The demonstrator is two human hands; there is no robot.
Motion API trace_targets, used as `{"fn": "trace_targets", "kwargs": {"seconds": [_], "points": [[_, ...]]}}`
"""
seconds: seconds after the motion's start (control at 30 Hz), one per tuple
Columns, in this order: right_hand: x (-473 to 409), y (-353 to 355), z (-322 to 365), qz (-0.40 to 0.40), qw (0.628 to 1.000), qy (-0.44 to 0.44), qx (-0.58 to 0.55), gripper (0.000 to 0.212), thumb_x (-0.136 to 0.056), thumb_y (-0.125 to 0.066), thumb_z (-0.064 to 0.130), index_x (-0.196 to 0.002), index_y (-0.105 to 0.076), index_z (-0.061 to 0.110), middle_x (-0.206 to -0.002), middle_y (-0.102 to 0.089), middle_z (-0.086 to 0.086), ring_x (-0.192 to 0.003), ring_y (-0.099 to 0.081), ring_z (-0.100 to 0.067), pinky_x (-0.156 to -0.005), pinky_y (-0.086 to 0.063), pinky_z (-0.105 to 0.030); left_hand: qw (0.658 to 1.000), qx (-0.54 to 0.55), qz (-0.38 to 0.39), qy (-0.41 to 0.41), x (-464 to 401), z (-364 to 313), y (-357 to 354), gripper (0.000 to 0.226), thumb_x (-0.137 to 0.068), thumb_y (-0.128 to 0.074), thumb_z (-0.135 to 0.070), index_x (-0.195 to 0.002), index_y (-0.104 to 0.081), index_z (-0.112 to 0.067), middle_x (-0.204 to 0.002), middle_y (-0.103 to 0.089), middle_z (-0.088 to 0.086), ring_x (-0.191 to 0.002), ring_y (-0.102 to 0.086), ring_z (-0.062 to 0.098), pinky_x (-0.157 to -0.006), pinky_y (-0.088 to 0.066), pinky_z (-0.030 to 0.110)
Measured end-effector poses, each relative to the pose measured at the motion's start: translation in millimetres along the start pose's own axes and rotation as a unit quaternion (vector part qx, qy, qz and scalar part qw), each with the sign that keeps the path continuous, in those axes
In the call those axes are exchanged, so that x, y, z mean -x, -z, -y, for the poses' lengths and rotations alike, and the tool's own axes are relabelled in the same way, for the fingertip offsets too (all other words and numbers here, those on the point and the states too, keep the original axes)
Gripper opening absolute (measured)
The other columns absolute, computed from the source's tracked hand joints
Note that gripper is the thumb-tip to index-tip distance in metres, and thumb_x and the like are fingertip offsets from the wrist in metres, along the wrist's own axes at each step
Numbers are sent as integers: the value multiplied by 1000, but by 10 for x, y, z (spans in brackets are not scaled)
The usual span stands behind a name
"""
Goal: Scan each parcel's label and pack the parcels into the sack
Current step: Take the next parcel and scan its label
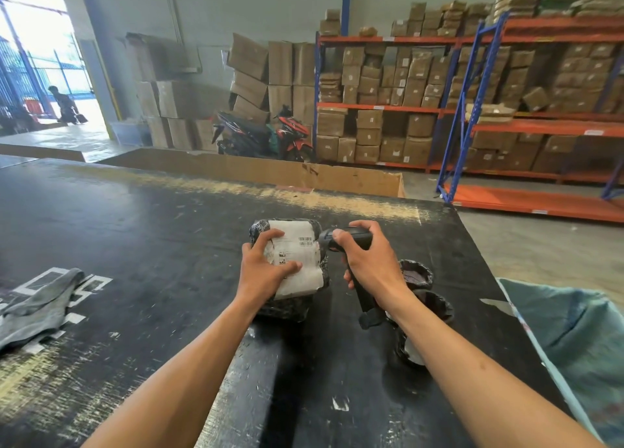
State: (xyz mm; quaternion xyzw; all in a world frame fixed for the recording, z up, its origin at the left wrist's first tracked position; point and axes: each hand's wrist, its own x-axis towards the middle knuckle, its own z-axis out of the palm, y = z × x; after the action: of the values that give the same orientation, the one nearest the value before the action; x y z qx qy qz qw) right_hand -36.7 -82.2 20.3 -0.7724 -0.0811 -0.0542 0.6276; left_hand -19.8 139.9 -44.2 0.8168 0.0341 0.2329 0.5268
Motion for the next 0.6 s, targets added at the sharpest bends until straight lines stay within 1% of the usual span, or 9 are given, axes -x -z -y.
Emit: {"fn": "trace_targets", "kwargs": {"seconds": [0.1, 0.27, 0.47, 0.6], "points": [[22, 1, -13, -7, 999, 14, 30, 45, -86, -69, 60, -120, -51, 37, -79, -73, -6, -50, -69, -21, -44, -55, -32, 1000, -3, 3, -2, -4, 12, -1, 67, -64, -93, -28, -103, -52, -64, -111, -41, -9, -97, -52, 3, -80, -39, 8], [51, 2, -30, -11, 999, 16, 41, 44, -88, -70, 59, -121, -51, 37, -76, -75, -6, -49, -71, -19, -44, -55, -28, 1000, -8, 7, -4, -8, 9, -21, 67, -64, -93, -30, -103, -51, -65, -111, -41, -8, -97, -52, 4, -78, -38, 7], [60, 2, -27, -12, 1000, 8, 27, 48, -87, -70, 61, -123, -51, 38, -87, -75, -4, -53, -73, -22, -47, -58, -29, 1000, -7, 5, -4, -12, 29, -43, 66, -65, -93, -29, -106, -53, -61, -111, -41, -8, -98, -53, 6, -77, -39, 6], [40, 7, -111, -16, 999, -32, 17, 54, -81, -70, 65, -123, -50, 38, -92, -76, -2, -53, -74, -23, -47, -58, -30, 1000, 6, -15, 0, -27, 4, -36, 66, -65, -93, -26, -108, -54, -58, -111, -42, -6, -98, -52, 4, -79, -41, 8]]}}
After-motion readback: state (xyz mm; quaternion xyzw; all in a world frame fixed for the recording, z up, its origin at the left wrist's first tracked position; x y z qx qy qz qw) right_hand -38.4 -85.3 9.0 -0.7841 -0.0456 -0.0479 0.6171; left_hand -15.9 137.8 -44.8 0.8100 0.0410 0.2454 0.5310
